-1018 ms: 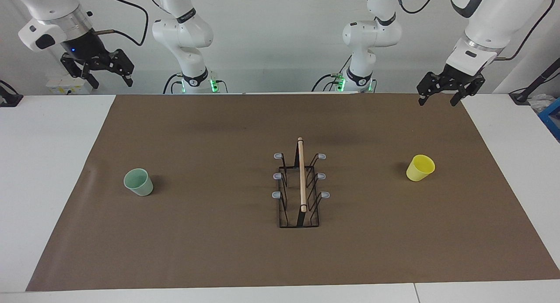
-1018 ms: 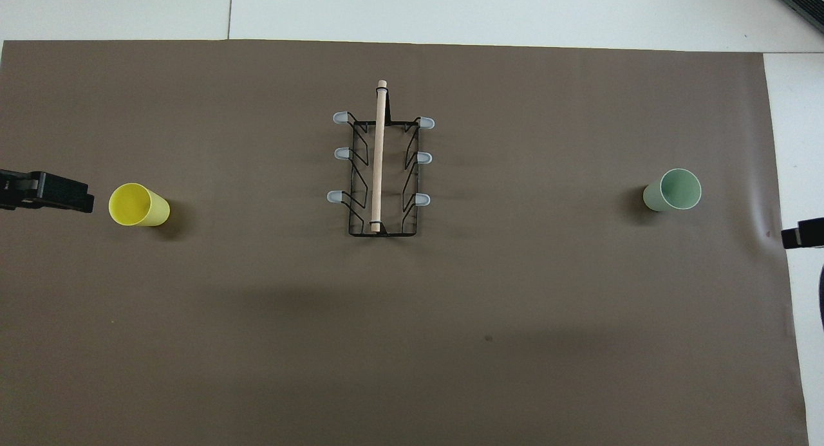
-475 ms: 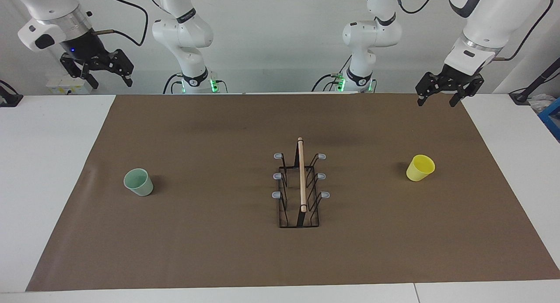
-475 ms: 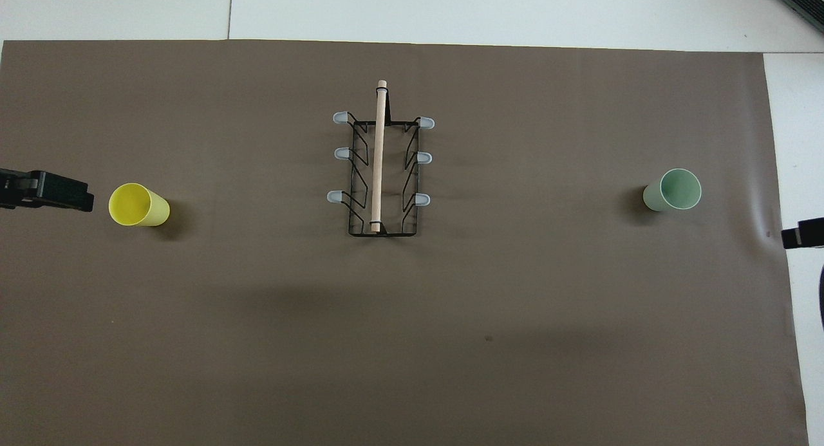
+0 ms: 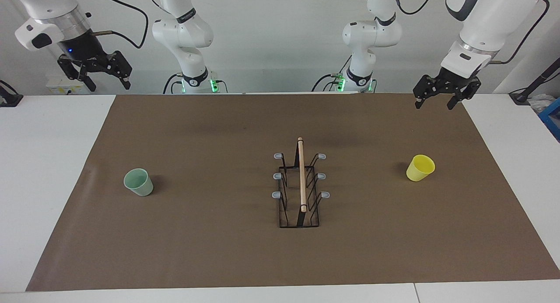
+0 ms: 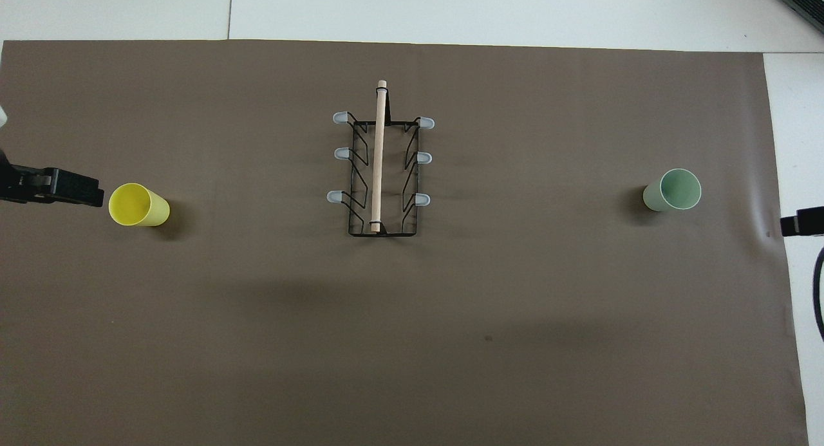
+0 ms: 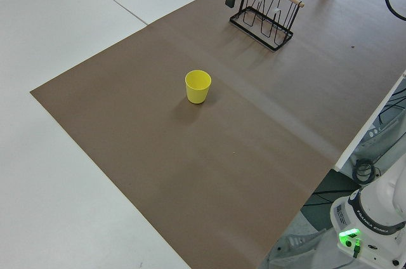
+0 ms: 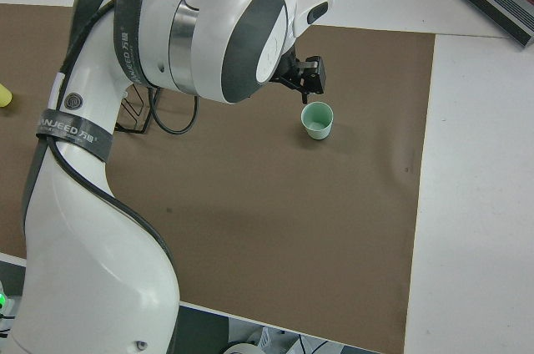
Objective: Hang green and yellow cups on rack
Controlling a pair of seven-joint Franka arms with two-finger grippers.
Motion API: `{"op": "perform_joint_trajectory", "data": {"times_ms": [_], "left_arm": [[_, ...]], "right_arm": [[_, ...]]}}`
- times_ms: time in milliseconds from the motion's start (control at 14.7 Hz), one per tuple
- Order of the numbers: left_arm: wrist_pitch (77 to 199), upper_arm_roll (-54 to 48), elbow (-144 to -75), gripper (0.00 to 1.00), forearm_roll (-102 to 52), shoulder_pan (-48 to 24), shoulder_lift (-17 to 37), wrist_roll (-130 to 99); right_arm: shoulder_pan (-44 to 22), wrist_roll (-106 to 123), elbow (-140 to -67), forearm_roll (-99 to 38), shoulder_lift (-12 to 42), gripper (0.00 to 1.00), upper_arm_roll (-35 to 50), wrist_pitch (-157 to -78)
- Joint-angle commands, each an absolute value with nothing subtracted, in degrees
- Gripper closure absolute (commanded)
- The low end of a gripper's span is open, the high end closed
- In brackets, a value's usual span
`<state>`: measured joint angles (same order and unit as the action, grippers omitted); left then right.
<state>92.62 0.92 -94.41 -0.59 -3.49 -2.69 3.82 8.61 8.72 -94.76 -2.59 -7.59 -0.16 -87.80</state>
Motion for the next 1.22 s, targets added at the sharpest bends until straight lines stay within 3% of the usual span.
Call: {"op": "perform_joint_trajectory", "data": {"times_ms": [0,475,1154], "left_arm": [[94.1,1.7,-94.3,0.00,-1.2,-3.4,-0.5,3.8],[93.2,12.1,-78.4,0.00,-8.5,-4.0,16.9,-0.3],[97.5,19.8,-78.3,0.00,-23.8,-0.7,28.9,-20.7]], "right_arm": [[9.3,8.7,-96.3,-2.8,-8.4,0.00,0.0,-89.1],[9.4,9.0,-103.2,-2.8,-8.3,0.00,-0.1,-98.5],[12.8,14.5,-108.6,-3.0,-2.9,0.00,-0.2,-112.5]]}}
